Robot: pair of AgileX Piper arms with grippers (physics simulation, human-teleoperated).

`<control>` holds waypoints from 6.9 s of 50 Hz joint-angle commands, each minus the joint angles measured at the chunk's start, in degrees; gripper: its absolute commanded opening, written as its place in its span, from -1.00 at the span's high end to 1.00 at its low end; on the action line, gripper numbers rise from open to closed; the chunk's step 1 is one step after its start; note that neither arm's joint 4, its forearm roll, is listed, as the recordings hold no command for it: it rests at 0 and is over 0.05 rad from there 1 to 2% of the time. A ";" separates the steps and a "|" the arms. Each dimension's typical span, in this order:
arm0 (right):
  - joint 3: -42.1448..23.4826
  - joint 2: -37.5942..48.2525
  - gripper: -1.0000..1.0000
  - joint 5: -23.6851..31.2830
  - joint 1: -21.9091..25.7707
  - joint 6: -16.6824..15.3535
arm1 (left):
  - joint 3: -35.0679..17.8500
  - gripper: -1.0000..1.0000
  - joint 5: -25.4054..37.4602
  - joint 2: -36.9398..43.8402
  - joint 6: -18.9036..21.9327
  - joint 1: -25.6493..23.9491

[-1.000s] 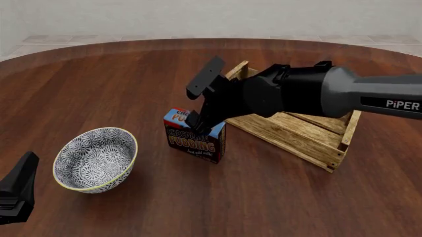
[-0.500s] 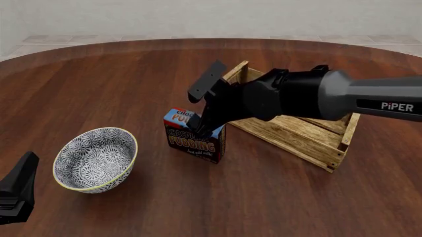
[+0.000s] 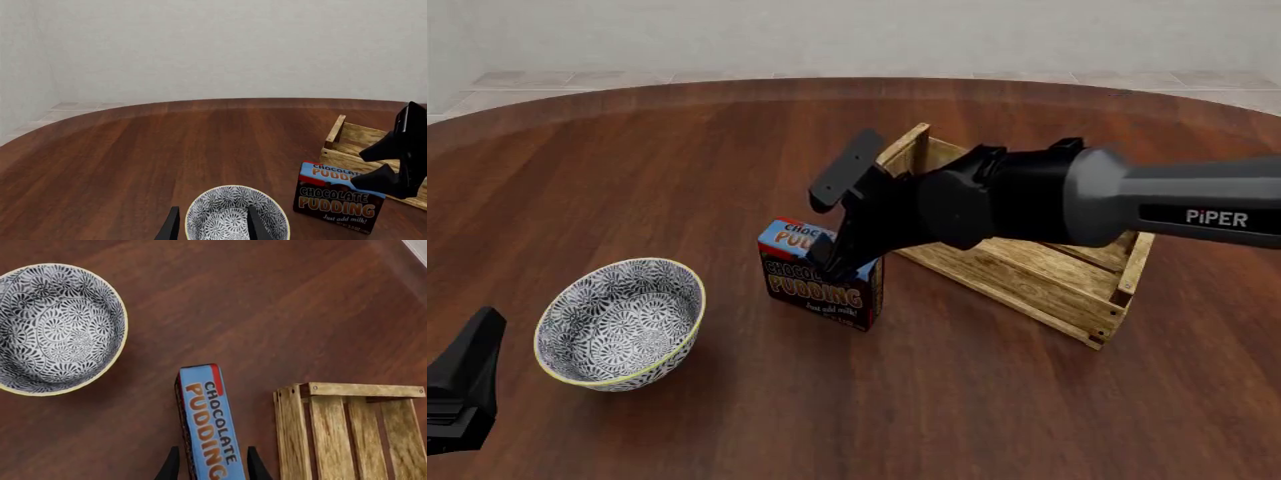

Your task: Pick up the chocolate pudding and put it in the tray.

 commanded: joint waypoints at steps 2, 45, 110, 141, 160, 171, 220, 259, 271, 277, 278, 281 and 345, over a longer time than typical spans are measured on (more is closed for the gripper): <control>-0.07 0.53 -1.00 -0.01 -0.38 -0.18 | 0.00 -1.00 0.00 0.00 0.00 0.00; 0.49 2.23 -1.00 -1.11 -0.94 0.18 | 0.00 -1.00 0.00 0.00 0.00 0.00; 1.69 4.37 -1.00 -2.70 -1.83 1.28 | 0.00 -1.00 0.00 0.00 0.00 0.00; 1.51 5.73 -1.00 -3.55 -2.29 1.29 | 0.00 -1.00 0.00 0.00 0.00 0.00; 3.03 2.35 1.00 -3.26 -0.54 0.83 | 0.00 -1.00 0.00 0.00 0.00 0.00; 3.88 -1.80 1.00 -2.48 -0.83 -0.63 | 0.00 -1.00 0.00 0.00 0.00 0.00; 0.26 -22.43 1.00 12.19 -12.50 -12.10 | 0.00 -1.00 0.00 0.00 0.00 0.00; 2.20 -20.97 1.00 7.72 -28.99 -22.84 | 0.00 -1.00 0.00 0.00 0.00 0.00; 2.60 -19.66 1.00 6.44 -30.65 -22.87 | 0.00 -1.00 0.00 0.00 0.00 0.00; 2.63 -18.54 1.00 5.73 -30.68 -22.57 | 0.00 -1.00 0.00 0.00 0.00 0.00; 2.45 -18.35 1.00 5.85 -30.48 -22.20 | 0.00 -1.00 0.00 0.00 0.00 0.00; 2.72 -17.50 1.00 5.19 -30.18 -21.77 | 0.00 -1.00 0.00 0.00 0.00 0.00; 6.08 -10.08 1.00 -2.30 -30.25 -16.76 | 0.00 -1.00 0.00 0.00 0.00 0.00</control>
